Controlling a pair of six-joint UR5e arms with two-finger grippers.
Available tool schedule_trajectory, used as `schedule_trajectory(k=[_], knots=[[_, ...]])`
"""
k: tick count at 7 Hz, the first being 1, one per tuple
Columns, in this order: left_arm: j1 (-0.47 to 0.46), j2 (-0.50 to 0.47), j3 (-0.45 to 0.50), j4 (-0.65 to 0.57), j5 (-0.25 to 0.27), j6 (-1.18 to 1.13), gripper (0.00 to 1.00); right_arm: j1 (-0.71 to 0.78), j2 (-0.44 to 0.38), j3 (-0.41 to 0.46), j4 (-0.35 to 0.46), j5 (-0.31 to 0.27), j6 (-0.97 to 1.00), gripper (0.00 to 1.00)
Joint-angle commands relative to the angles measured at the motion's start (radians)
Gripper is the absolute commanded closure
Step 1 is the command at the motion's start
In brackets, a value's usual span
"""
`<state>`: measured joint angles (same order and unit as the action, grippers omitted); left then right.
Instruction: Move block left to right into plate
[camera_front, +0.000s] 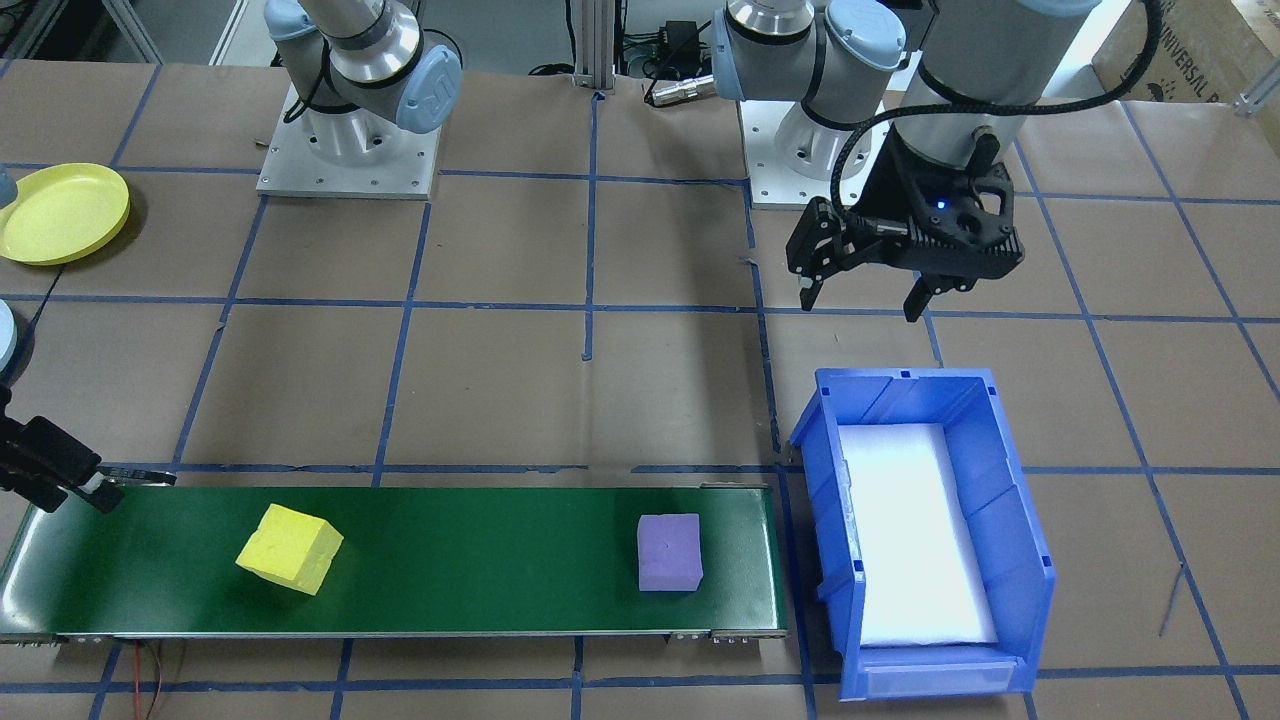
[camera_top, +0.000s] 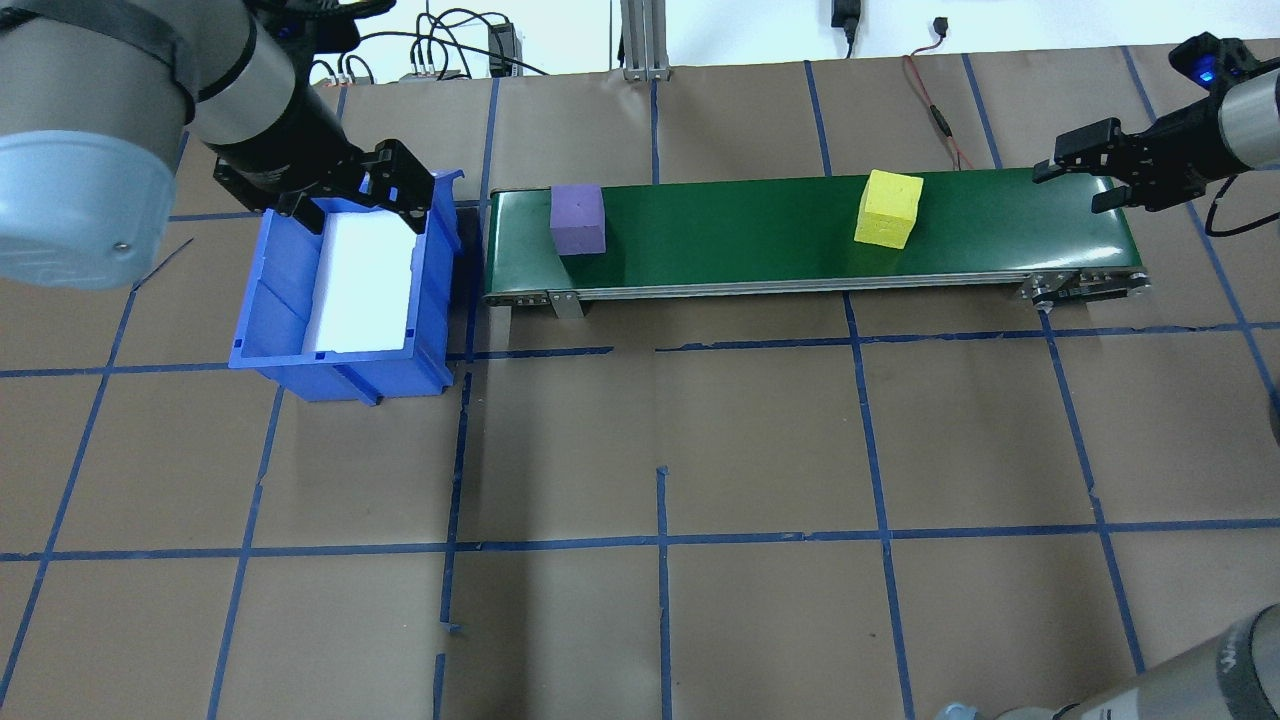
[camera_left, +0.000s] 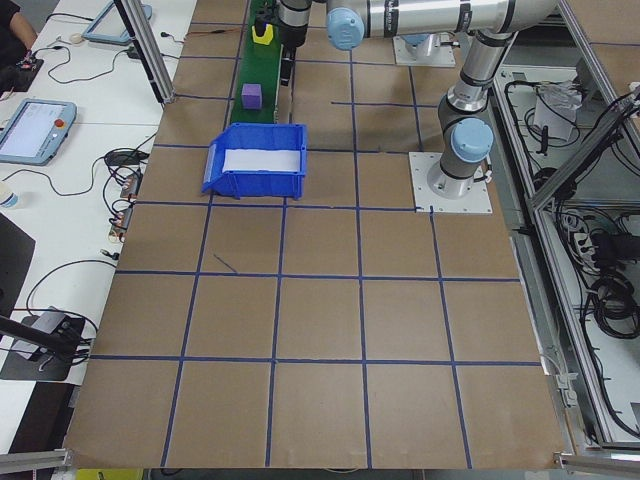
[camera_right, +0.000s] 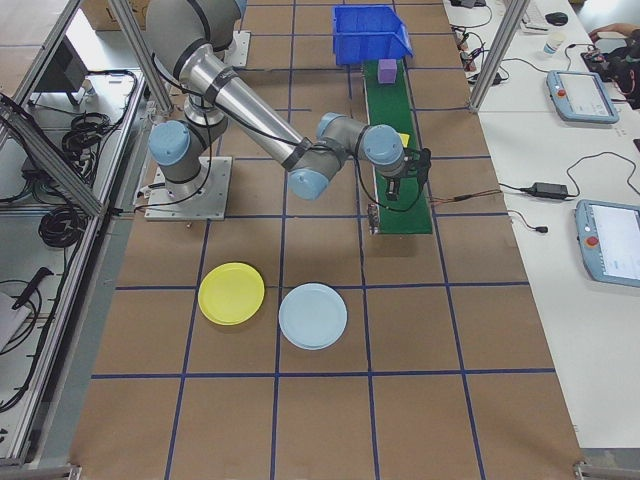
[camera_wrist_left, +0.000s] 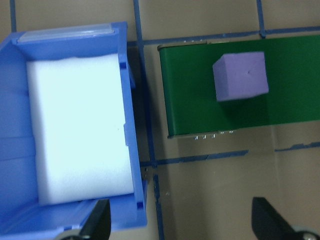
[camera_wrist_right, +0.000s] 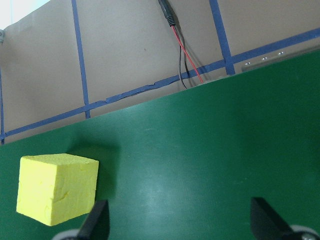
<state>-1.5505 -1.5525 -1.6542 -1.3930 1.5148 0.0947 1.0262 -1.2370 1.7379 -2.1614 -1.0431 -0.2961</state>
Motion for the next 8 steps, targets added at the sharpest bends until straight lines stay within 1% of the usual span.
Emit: schedule_trajectory(k=[1,6,8], knots=[[0.012,0.039,0.010,-0.107,0.001,0.008,0.00,0.002,0.001,0.000,0.000,0.002,0.000,0.00],[0.015,0.045,0.011,-0.101,-0.001,0.010,0.00,0.000,-0.004,-0.014,0.000,0.008,-0.005,0.00],[0.013,0.057,0.011,-0.109,-0.004,0.010,0.00,0.002,-0.002,-0.005,0.003,0.006,-0.003,0.00]])
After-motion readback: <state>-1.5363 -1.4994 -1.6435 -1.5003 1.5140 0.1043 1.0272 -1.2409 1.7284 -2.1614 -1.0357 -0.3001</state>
